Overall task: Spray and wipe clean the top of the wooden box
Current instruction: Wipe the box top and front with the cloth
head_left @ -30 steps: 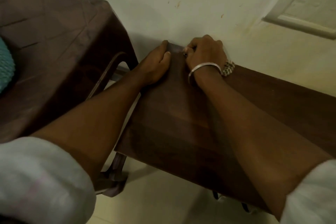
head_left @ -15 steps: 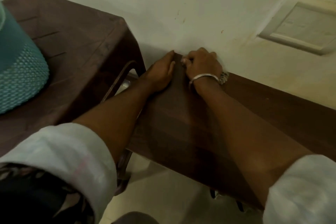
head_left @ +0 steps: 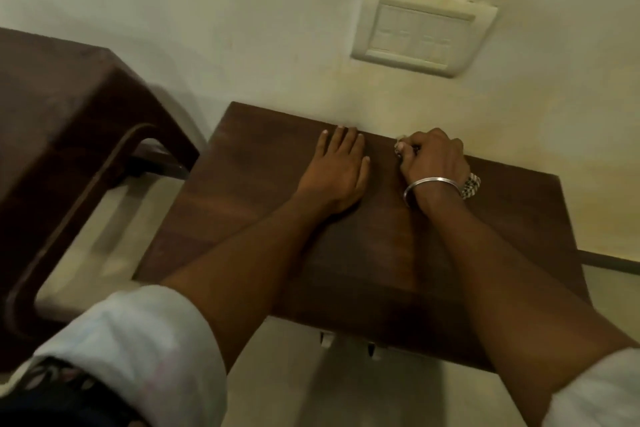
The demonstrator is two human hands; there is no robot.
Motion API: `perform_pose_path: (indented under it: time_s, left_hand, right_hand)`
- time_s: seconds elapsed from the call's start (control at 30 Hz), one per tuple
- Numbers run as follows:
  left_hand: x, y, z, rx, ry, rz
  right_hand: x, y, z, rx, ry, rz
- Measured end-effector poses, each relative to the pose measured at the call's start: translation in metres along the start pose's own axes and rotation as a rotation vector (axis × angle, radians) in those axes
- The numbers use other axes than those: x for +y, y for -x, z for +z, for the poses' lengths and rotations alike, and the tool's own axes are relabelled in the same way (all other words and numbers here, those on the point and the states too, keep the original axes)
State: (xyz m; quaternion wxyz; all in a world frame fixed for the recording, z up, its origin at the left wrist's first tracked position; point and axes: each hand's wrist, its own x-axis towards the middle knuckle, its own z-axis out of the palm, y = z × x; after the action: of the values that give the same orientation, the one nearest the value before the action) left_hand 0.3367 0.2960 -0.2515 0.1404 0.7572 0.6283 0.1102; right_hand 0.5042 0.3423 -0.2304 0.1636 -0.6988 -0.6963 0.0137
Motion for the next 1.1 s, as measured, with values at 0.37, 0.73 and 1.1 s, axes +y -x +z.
perform_pose_path:
  time_s: [0.37, 0.73, 1.1]
  left_hand:
    - [0.096, -0.031, 0.031, -0.069, -0.050, 0.096]
    - [0.178, 0.009, 0.063, -0.102, -0.030, 0.202]
    - [0.188, 0.114, 0.066, -0.071, -0.001, 0.195]
  right_hand:
    - [0.139, 0.007, -0.042, 0.041, 0.068, 0.220]
    - [0.195, 0.049, -0.069, -0.019, -0.050, 0.265]
    - [0.199, 0.170, -0.103, -0.068, -0.111, 0.283]
